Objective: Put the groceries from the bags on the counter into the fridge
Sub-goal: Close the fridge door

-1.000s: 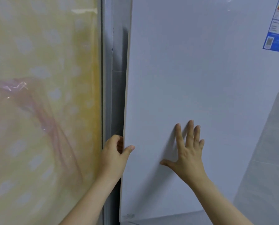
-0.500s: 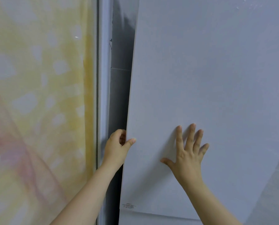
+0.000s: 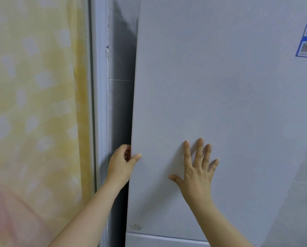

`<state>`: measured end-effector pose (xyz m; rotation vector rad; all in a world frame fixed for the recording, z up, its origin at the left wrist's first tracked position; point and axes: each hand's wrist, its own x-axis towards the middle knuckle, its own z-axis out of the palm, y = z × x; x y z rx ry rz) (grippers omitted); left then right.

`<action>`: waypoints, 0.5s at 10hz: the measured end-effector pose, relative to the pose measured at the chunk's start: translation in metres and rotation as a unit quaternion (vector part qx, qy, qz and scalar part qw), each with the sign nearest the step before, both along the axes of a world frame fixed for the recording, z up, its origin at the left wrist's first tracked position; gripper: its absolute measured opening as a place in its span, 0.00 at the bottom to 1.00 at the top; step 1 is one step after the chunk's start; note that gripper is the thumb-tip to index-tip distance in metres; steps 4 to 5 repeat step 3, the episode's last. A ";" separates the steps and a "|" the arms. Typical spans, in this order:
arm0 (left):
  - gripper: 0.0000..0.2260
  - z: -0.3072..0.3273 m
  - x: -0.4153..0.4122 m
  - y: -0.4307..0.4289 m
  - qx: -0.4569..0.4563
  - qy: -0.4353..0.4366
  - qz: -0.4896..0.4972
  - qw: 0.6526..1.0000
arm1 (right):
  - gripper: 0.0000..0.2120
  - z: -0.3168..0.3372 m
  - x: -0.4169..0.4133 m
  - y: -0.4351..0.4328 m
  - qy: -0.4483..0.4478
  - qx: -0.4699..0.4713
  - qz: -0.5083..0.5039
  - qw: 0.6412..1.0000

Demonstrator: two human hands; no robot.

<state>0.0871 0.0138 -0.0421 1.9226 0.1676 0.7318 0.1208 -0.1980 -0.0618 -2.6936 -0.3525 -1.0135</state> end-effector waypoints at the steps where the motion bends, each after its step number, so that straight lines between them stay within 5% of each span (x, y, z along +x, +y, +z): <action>1: 0.10 0.003 -0.006 -0.005 0.003 0.007 0.010 1.000 | 0.59 0.001 -0.006 -0.010 0.006 -0.008 0.022 1.000; 3: 0.20 0.003 -0.029 -0.026 0.012 0.017 0.012 1.000 | 0.34 0.003 -0.047 -0.053 0.146 0.054 0.135 0.979; 5: 0.20 0.003 -0.029 -0.026 0.012 0.017 0.012 1.000 | 0.34 0.003 -0.047 -0.053 0.146 0.054 0.135 0.979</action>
